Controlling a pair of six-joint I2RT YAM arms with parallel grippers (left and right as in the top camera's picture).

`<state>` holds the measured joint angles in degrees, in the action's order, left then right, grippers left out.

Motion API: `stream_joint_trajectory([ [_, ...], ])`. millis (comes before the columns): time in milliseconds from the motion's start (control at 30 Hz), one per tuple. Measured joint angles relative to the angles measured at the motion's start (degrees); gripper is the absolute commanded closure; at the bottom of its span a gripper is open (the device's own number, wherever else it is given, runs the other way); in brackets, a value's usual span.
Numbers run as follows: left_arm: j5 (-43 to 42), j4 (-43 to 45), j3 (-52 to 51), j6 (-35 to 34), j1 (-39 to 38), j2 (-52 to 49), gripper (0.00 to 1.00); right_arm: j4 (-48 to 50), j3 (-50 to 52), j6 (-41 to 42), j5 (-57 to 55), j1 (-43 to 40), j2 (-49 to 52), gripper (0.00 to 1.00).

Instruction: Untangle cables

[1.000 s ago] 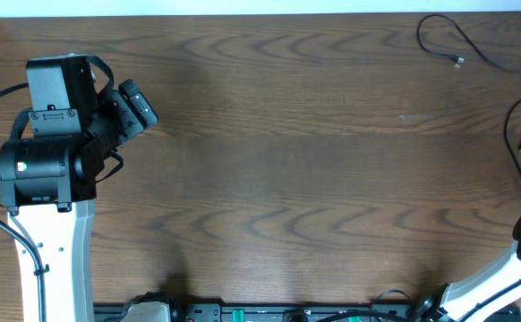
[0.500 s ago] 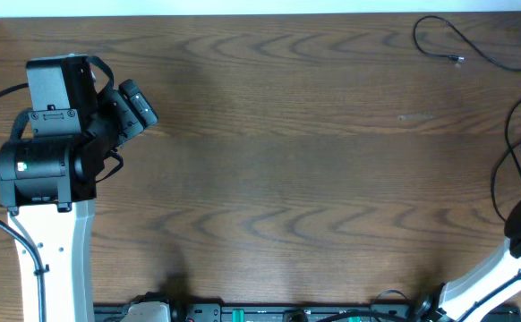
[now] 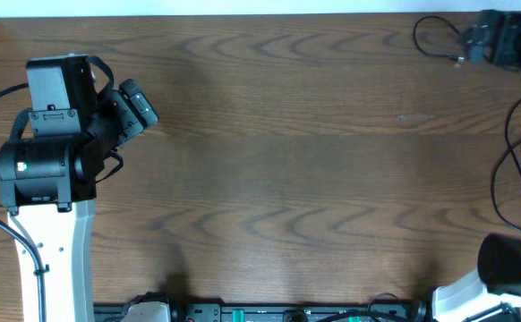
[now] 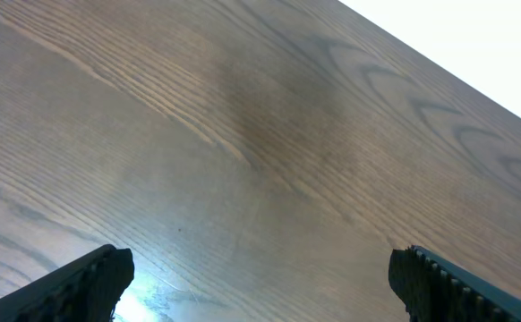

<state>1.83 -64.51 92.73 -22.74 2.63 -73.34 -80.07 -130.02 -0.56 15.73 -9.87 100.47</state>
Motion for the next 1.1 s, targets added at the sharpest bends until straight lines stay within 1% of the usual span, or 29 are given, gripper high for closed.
stream_joint_trajectory([
  [67, -0.02, -0.02, 0.0, 0.02, 0.0, 0.0, 0.02, -1.79, 0.0, -0.44, 0.15, 2.84, -1.9, 0.01],
  [233, -0.02, 0.0, -0.02, 0.02, 0.0, 0.0, 0.02, -6.67, 0.0, -1.01, 0.44, 6.93, -5.49, 0.01],
  [433, -0.02, 0.0, -0.02, 0.0, 0.0, 0.0, 0.02, -10.38, -0.02, -1.4, 0.55, 7.69, -7.43, 0.01],
  [900, -0.02, 0.0, 0.0, 0.02, 0.0, 0.0, 0.02, -10.29, 0.0, -1.42, 0.22, 7.69, -7.41, 0.01],
  [1100, 0.0, 0.0, -0.02, 0.02, 0.0, 0.0, 0.02, -4.87, 1.01, -3.52, -2.47, 9.55, -7.41, 0.01],
])
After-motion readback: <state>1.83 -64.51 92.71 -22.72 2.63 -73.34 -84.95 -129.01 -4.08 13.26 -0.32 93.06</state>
